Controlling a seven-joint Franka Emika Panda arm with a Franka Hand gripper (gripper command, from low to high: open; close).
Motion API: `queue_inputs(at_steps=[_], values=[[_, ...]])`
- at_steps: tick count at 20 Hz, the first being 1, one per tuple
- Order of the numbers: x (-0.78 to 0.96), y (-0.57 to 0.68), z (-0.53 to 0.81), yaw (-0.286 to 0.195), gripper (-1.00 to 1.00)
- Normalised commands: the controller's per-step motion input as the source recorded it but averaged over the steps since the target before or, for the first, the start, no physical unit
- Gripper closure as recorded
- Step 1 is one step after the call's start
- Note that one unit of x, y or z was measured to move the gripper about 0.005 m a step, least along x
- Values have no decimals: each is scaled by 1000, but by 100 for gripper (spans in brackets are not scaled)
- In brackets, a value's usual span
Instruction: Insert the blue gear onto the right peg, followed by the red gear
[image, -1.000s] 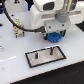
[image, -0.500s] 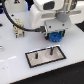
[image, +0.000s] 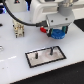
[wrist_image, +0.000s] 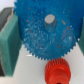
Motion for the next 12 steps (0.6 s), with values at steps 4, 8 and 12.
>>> queue_inputs(at_steps=[4, 8, 12], values=[[584, -151, 438, 0, 100], [640, -287, 323, 0, 100], [623, -354, 255, 0, 100]])
